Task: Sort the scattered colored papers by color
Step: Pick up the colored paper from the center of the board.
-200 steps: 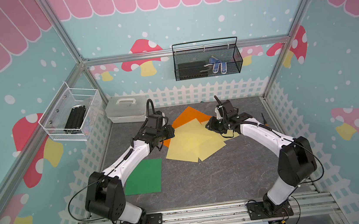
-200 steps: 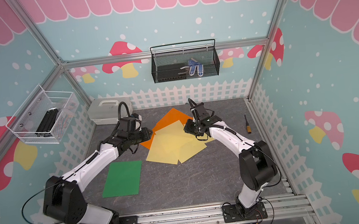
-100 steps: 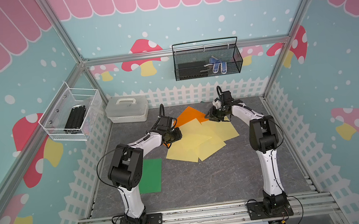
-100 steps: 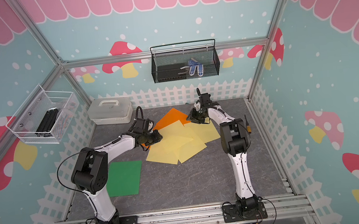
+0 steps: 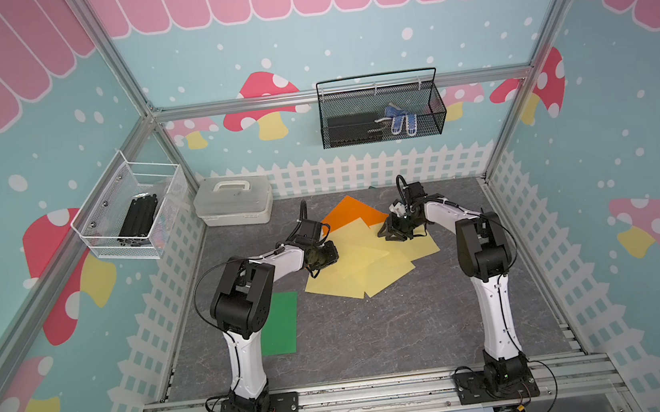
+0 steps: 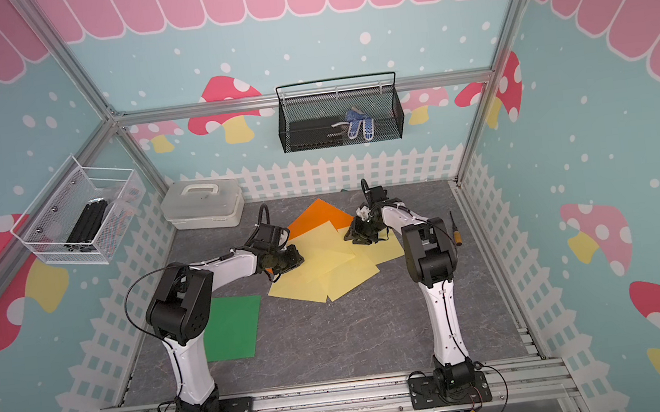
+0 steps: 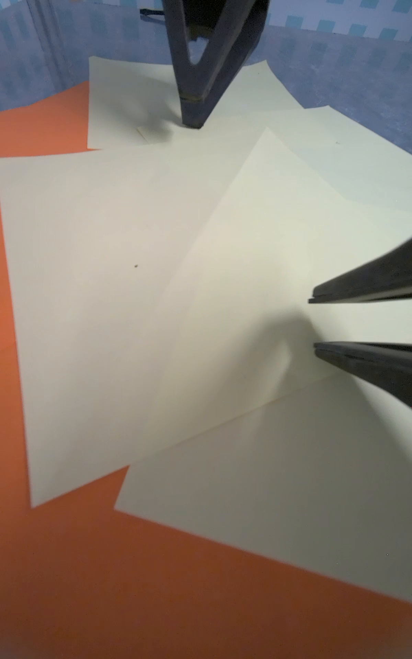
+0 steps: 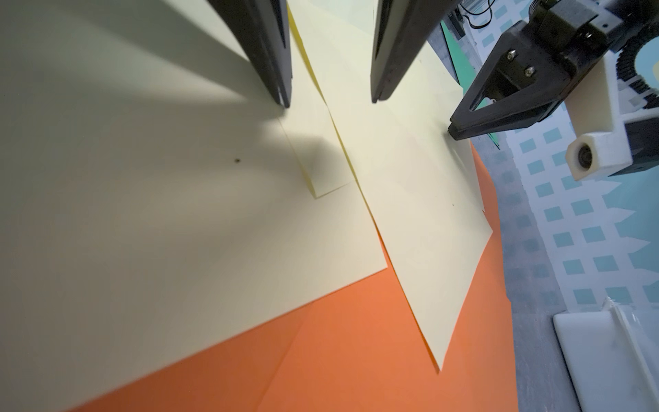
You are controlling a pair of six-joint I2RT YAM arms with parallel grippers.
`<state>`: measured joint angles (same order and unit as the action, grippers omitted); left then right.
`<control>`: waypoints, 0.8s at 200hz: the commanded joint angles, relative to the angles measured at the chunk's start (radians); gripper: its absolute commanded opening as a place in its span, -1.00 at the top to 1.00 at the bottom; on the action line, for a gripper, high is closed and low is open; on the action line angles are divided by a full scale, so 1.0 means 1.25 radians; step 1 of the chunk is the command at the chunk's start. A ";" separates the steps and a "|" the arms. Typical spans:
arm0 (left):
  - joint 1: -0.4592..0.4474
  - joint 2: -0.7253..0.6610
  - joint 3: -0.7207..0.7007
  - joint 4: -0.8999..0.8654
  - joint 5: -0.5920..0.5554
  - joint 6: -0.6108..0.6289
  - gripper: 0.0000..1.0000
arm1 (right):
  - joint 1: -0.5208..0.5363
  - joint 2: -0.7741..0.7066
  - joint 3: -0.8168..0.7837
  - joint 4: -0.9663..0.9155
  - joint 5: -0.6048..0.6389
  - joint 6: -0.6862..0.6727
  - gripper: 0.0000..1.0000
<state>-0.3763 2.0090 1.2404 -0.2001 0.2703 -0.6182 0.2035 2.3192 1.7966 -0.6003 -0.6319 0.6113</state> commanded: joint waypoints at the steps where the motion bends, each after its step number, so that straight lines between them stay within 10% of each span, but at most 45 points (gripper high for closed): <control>1: -0.008 0.021 -0.001 0.020 0.012 -0.011 0.54 | 0.003 -0.047 -0.035 -0.012 0.008 -0.029 0.20; 160: -0.016 0.081 0.020 0.019 0.027 -0.014 0.56 | 0.010 -0.083 -0.071 -0.070 0.089 -0.058 0.23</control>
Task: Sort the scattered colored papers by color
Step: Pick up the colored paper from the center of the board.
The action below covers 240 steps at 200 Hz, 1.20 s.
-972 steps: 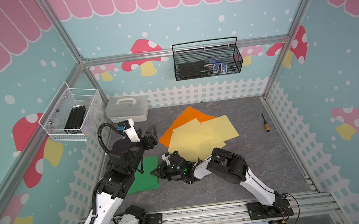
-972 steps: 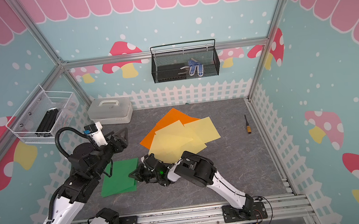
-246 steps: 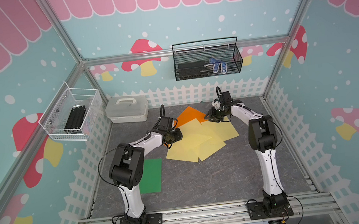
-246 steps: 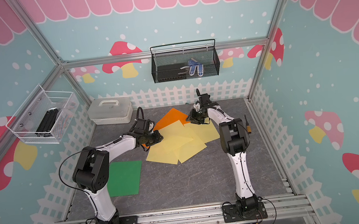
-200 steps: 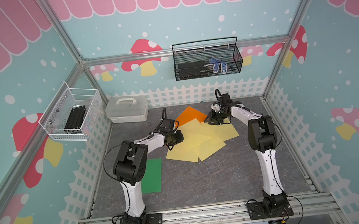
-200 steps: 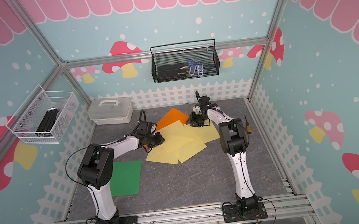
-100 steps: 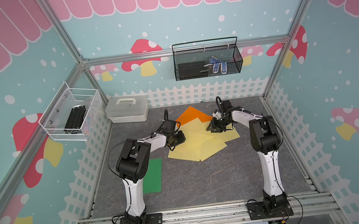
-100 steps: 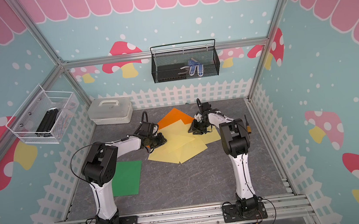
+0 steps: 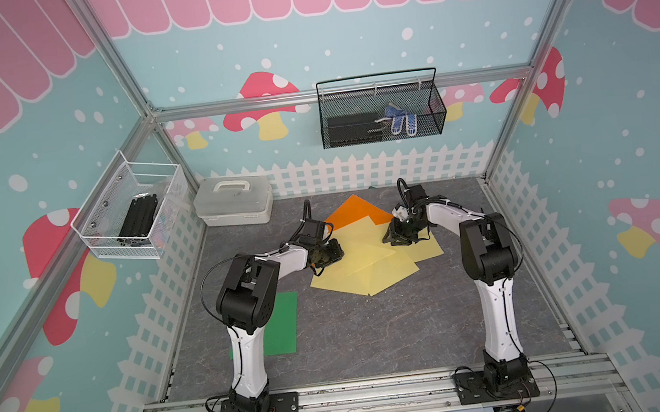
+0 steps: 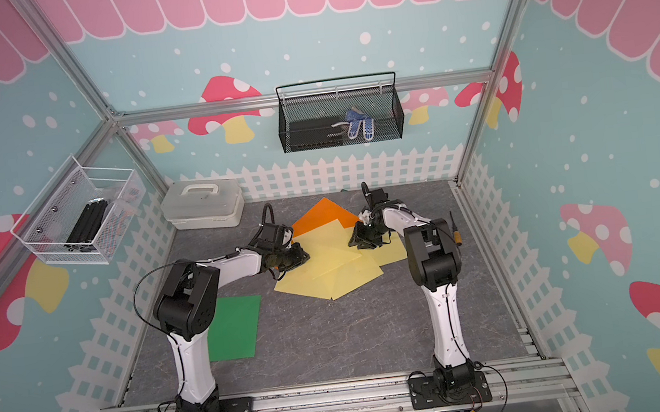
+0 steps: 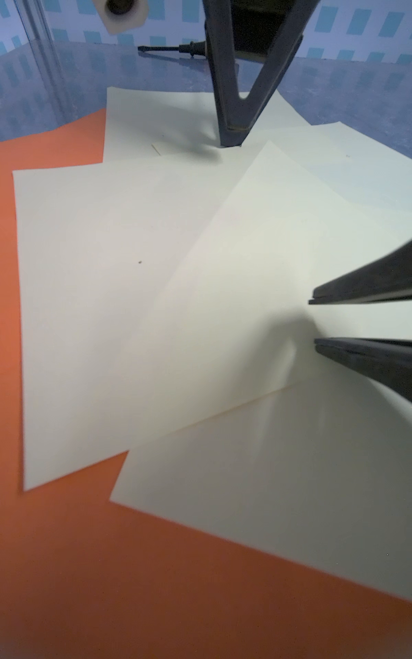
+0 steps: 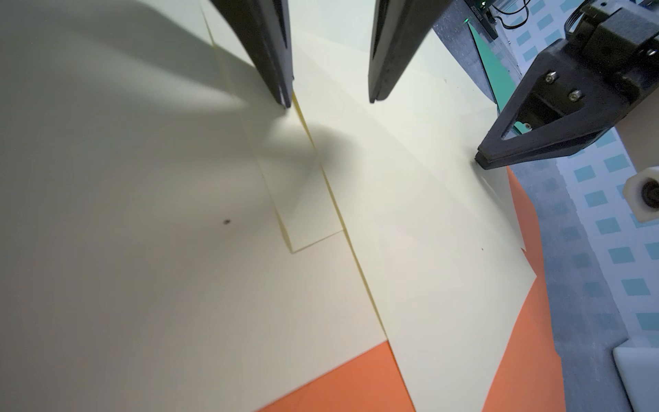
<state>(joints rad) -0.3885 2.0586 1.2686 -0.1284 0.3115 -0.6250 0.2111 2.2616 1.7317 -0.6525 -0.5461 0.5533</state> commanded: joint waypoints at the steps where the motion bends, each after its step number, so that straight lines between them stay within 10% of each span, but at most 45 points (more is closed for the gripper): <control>1: -0.006 0.041 -0.002 -0.038 -0.006 -0.007 0.56 | 0.004 -0.038 -0.020 -0.028 0.021 -0.012 0.23; 240: -0.006 0.050 0.002 -0.045 -0.004 -0.008 0.56 | -0.002 -0.076 -0.184 0.026 0.089 0.003 0.25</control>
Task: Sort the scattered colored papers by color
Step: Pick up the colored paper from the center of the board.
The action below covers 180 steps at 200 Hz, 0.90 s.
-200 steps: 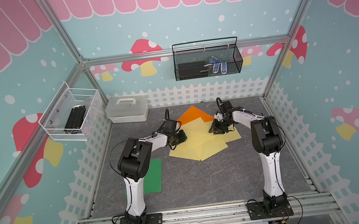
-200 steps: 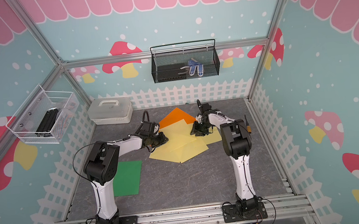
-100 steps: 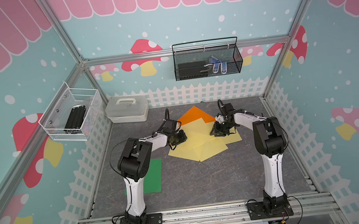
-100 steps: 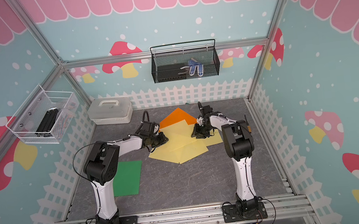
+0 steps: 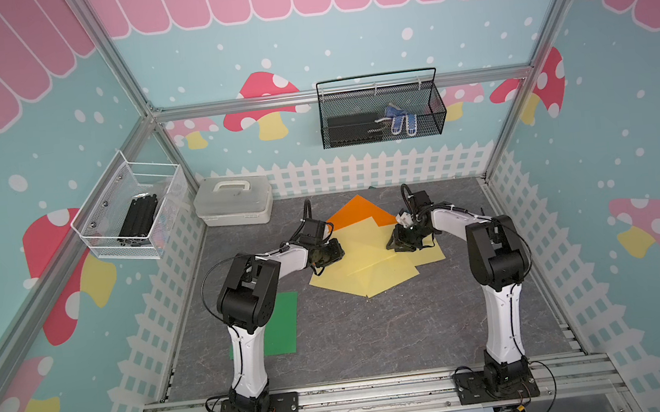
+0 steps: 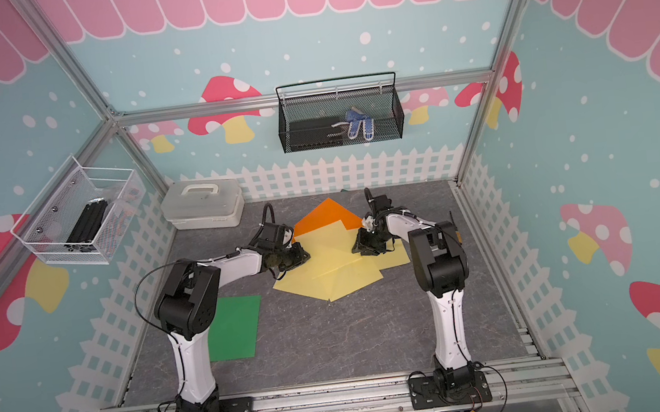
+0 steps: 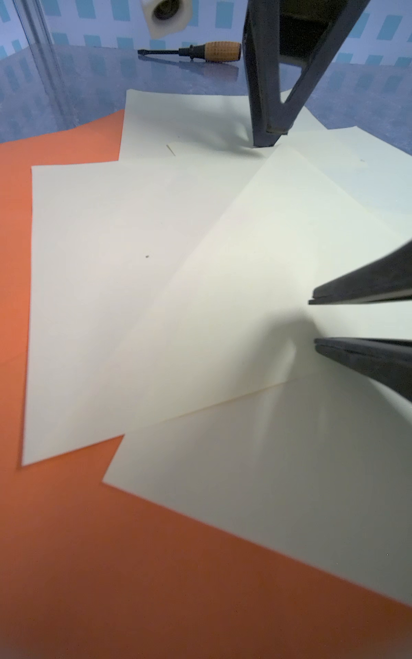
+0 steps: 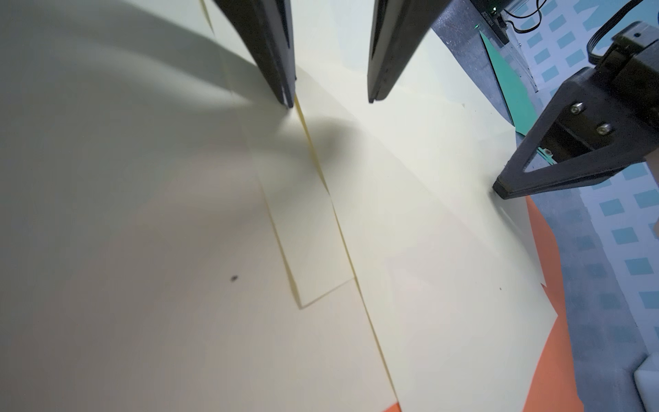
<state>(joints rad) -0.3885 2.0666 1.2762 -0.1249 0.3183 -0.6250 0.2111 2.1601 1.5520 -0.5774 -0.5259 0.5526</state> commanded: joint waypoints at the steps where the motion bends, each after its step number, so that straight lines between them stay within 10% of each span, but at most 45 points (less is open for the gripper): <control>1: -0.006 0.043 -0.004 -0.048 -0.009 -0.008 0.56 | -0.002 0.006 -0.040 -0.035 0.071 0.003 0.25; 180: -0.008 0.055 0.005 -0.060 -0.008 -0.006 0.56 | 0.002 -0.024 -0.082 0.313 -0.237 0.203 0.30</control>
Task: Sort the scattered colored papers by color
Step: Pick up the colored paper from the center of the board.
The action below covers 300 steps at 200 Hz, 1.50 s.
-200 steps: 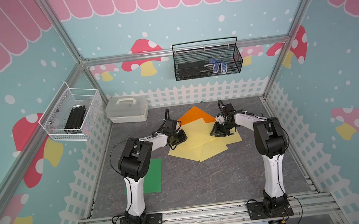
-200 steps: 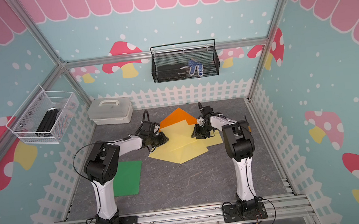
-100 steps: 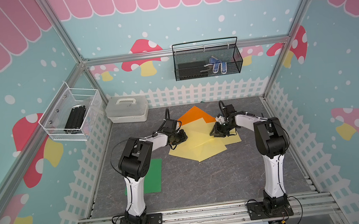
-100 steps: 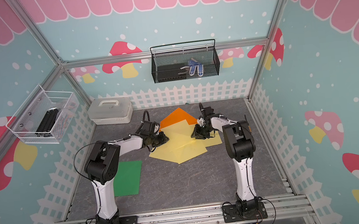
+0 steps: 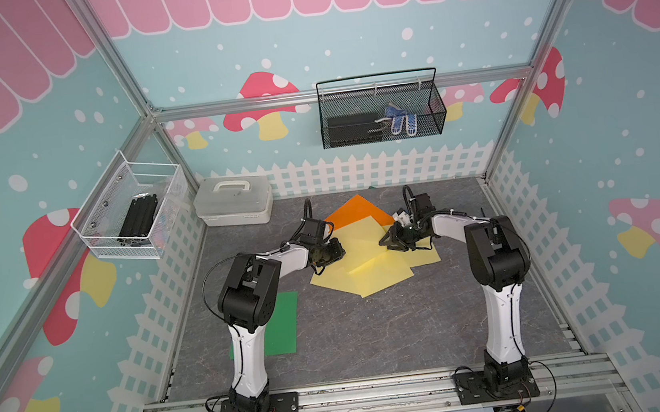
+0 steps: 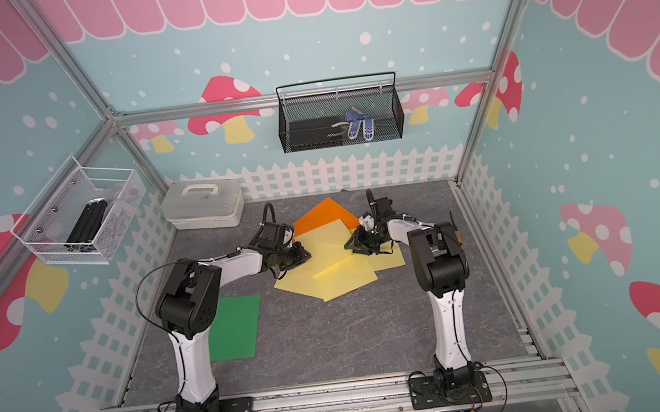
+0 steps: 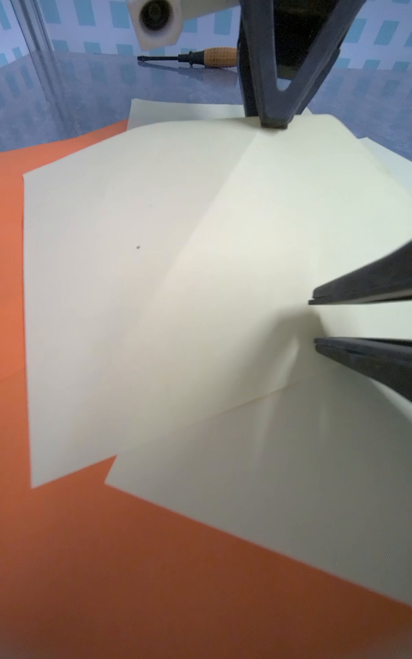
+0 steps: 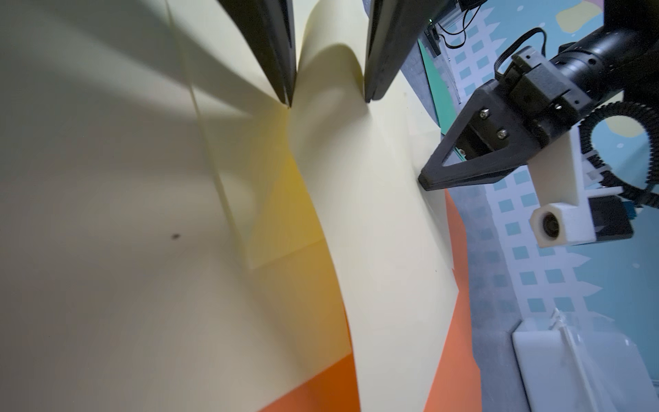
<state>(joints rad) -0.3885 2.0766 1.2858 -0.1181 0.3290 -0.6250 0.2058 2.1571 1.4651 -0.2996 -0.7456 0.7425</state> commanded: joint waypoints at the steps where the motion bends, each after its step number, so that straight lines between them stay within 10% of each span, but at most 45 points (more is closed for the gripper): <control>1: -0.008 0.047 -0.003 -0.066 -0.017 -0.006 0.56 | 0.006 -0.021 -0.014 0.095 -0.064 0.054 0.30; 91: -0.008 0.052 0.006 -0.073 -0.018 -0.003 0.55 | 0.025 -0.023 -0.041 0.382 -0.233 0.207 0.24; 166: -0.007 0.053 0.029 -0.106 -0.031 0.019 0.56 | 0.037 -0.086 -0.011 -0.023 -0.118 -0.098 0.23; 300: -0.001 0.048 0.054 -0.140 -0.045 0.039 0.55 | 0.050 -0.148 -0.080 -0.035 -0.094 -0.123 0.19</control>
<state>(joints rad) -0.3935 2.0960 1.3514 -0.2077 0.3103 -0.5941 0.2626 2.0300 1.3949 -0.3592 -0.8639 0.5877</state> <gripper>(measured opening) 0.225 0.403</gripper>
